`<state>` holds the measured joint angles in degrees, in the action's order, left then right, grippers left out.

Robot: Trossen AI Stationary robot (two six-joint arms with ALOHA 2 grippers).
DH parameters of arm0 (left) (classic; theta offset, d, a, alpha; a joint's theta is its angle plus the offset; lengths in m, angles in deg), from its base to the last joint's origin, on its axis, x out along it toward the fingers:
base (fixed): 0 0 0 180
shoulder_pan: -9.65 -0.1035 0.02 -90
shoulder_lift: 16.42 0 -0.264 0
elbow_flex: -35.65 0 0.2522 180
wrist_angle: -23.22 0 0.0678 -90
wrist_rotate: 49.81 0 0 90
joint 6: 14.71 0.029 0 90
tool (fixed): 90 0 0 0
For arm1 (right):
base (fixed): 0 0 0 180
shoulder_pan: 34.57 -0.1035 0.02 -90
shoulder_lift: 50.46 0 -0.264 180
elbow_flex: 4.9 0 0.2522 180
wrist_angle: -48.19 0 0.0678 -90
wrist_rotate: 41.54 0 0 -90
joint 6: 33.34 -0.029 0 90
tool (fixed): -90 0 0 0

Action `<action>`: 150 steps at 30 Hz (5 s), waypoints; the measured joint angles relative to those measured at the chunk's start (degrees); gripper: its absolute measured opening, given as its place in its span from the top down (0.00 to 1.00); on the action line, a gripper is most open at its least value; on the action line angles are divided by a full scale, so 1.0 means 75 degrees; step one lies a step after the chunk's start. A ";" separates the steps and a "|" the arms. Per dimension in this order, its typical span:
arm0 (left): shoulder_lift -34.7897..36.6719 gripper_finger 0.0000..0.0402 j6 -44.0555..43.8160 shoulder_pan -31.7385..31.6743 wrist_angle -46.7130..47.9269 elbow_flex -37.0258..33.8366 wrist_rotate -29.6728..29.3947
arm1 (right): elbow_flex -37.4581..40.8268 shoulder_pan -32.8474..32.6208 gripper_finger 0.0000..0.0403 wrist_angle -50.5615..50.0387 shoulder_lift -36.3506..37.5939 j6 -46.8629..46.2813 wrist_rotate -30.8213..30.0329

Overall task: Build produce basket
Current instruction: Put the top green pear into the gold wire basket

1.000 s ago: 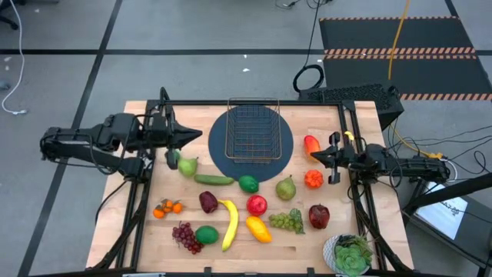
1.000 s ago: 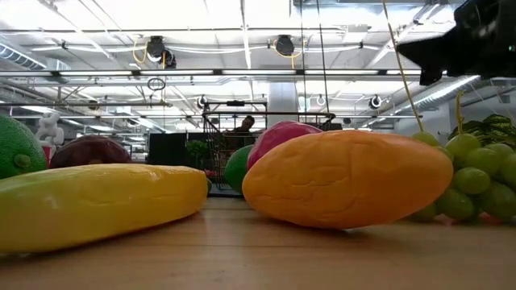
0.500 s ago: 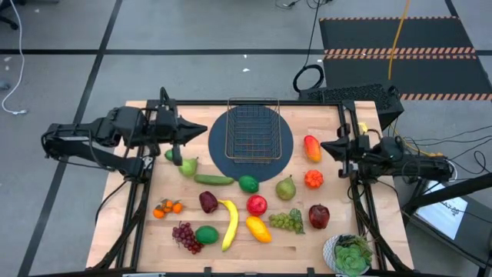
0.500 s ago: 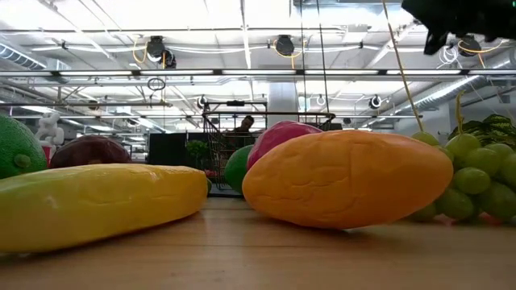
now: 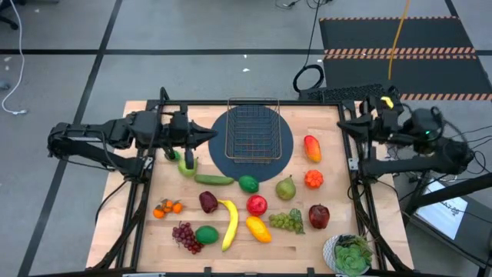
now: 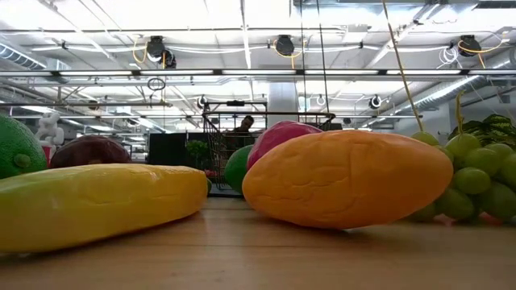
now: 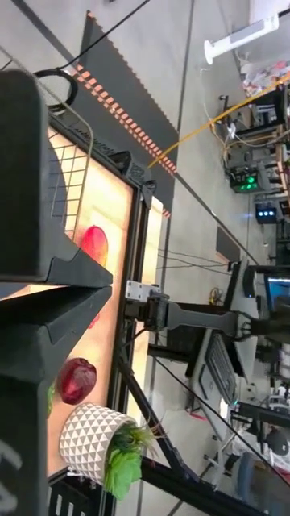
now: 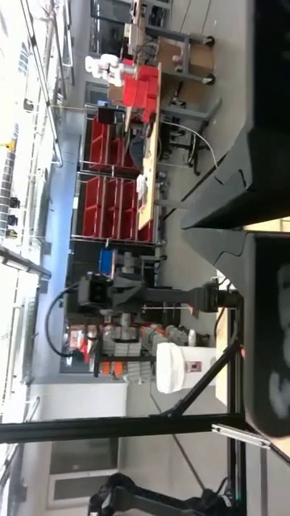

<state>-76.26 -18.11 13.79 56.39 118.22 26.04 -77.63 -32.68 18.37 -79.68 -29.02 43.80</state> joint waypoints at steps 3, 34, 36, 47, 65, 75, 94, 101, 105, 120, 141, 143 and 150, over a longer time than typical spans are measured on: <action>-0.0057 0.99 -0.0337 0.0000 -0.0057 0.0000 0.0002 | -0.1072 0.0001 1.00 -0.0420 -0.0657 -0.0003 -0.0022; -0.0064 0.94 -0.2271 -0.0022 0.0499 -0.0003 0.0016 | -0.3814 0.0003 1.00 -0.1892 -0.3326 -0.4351 -0.1196; -0.0059 0.94 -0.2691 -0.0094 0.0953 -0.0003 0.0015 | -0.3814 0.0003 1.00 -0.1893 -0.3410 -0.4589 -0.1207; -0.0128 0.92 -0.5653 -0.1050 0.5093 -0.0006 0.0404 | -0.3814 0.0006 1.00 -0.1890 -0.3998 -0.5121 -0.1802; -0.1351 0.55 -0.4702 -0.3259 0.6788 -0.0003 0.2908 | -0.3814 0.0648 1.00 -0.1848 -0.4825 -0.5971 -0.2003; -0.3024 0.34 -0.3509 -0.3478 0.7343 -0.0009 0.2534 | -0.3814 0.0650 1.00 -0.1807 -0.5212 -0.6319 -0.1985; -0.5241 0.37 -0.3285 -0.3465 0.7057 -0.0006 0.2357 | -0.3814 0.1091 1.00 -0.1779 -0.5136 -0.4970 -0.1173; -0.5673 0.43 -0.2910 -0.3504 0.6927 -0.0006 0.2328 | -0.3814 0.1315 1.00 -0.1779 -0.5135 -0.4848 -0.0741; -0.5923 0.45 -0.2770 -0.3574 0.6725 -0.0007 0.2294 | -0.3814 0.1411 1.00 -0.1776 -0.5133 -0.4637 -0.0741; -0.6652 0.56 -0.2663 -0.3596 0.6509 -0.0020 0.2293 | -0.3814 0.1454 1.00 -0.1776 -0.5133 -0.4157 -0.0738; -0.5729 0.60 -0.2959 -0.3598 0.7081 -0.0012 0.2446 | -0.3814 0.1454 1.00 -0.1779 -0.5130 -0.3662 -0.0735; -0.5765 0.60 -0.2958 -0.3664 0.6952 -0.0016 0.2447 | -0.3814 0.1454 1.00 -0.1779 -0.5130 -0.3620 -0.0735; -0.6030 0.61 -0.3055 -0.3703 0.6584 -0.0148 0.2517 | -0.3814 0.1456 1.00 -0.1786 -0.5130 -0.3434 -0.0734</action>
<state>-121.48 -41.02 -13.99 105.76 117.11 44.92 -106.23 -21.76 4.98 -118.16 -54.77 38.29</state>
